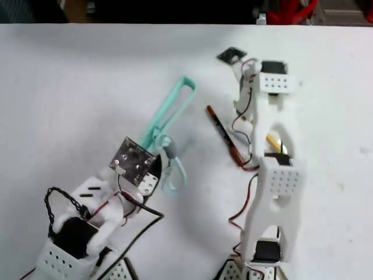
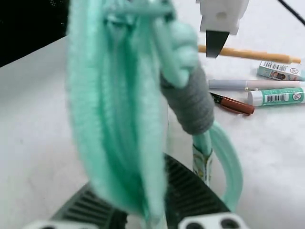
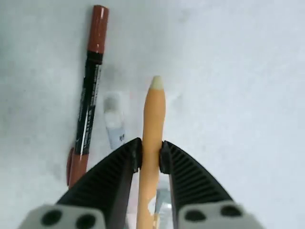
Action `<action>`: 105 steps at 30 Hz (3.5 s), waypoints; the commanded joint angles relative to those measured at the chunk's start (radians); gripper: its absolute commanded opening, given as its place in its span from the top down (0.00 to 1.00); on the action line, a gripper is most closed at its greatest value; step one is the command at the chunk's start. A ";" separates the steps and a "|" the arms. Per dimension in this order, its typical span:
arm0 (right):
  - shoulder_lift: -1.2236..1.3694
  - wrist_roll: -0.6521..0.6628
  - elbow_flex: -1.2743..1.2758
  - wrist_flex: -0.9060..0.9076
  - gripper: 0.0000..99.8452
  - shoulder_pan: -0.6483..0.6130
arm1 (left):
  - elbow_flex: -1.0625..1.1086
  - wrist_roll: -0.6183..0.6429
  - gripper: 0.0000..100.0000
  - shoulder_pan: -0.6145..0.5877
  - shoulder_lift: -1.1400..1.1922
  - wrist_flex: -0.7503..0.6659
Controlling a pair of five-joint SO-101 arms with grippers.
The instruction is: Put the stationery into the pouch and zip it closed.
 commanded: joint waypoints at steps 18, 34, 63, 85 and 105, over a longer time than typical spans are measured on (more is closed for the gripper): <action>-1.119 -0.423 0.129 0.128 0.98 -0.295 | 0.000 -0.003 0.88 0.010 0.016 -0.018; -1.303 -0.626 0.503 -0.410 0.98 -0.496 | 0.000 -0.002 0.88 0.007 0.016 -0.020; -1.610 -0.752 1.046 -0.650 0.98 -0.522 | 0.000 -0.002 0.88 0.005 0.015 -0.023; -1.460 -0.657 0.908 -0.400 0.79 -0.113 | 0.000 -0.002 0.88 0.005 0.015 -0.023; -0.499 -0.089 0.890 -0.467 0.78 0.024 | 0.000 -0.002 0.88 0.005 0.015 -0.023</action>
